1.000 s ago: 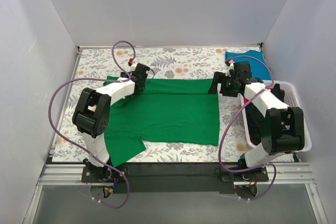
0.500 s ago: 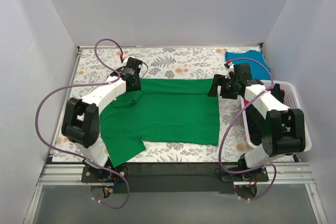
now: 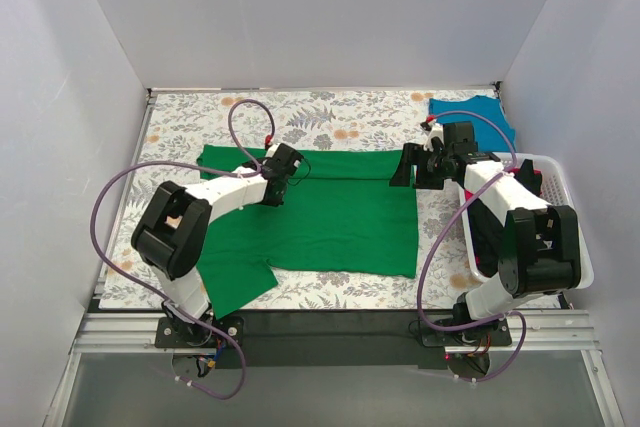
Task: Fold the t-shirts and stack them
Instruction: Fold the tshirt
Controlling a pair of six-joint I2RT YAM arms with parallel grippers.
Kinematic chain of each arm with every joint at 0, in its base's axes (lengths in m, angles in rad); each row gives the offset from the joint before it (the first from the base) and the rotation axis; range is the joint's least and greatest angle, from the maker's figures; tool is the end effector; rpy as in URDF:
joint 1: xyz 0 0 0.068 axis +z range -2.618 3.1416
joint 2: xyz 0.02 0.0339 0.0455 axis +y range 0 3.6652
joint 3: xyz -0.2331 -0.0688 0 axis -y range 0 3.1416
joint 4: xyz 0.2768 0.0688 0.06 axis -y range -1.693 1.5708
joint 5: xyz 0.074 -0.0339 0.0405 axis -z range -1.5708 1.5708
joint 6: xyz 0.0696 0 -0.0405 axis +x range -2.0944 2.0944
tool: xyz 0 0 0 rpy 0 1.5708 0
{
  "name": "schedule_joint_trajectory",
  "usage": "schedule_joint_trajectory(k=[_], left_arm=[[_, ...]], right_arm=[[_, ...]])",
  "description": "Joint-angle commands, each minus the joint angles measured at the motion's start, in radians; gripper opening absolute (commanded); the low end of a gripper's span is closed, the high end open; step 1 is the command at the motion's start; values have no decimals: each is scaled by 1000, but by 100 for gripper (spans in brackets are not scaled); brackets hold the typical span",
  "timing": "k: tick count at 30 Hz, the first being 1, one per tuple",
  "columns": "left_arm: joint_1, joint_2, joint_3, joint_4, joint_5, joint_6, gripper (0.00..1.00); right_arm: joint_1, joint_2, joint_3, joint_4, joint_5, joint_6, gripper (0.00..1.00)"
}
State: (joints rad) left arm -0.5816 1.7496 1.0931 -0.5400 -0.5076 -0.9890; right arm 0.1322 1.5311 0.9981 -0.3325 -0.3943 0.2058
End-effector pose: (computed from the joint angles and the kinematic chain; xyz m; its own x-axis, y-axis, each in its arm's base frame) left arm 0.3249 -0.1731 0.0960 -0.7044 -0.4107 -0.5789 -0.4676 0.8821 -0.0568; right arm 0.3625 0.0752 0.1522 -0.8142 0.0821 -0.5748 -0.2065 0.8843 0.4188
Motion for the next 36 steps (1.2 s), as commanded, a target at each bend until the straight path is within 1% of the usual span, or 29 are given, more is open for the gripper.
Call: schedule_joint_trajectory(k=[1,6,9,23,27,36], left_arm=[[2,36,40,63,-80,70,17],[0,100,65,84,-135,92,16],[0,108,76,87,-173,108,16],[2,149,90,161,-256,182,23],[5,165,96,178,-278,194,27],[19,189,108,209,-316,219,29]], right_arm=[[4,-12,-12,35,-28,-6,83],[4,-28,-24,33,-23,-9,83],[6,-31,-27,33,-21,-11,82],[4,-9,-13,27,-37,-13,82],[4,-8,-13,29,-44,-14,82],[4,4,-13,27,-58,-14,82]])
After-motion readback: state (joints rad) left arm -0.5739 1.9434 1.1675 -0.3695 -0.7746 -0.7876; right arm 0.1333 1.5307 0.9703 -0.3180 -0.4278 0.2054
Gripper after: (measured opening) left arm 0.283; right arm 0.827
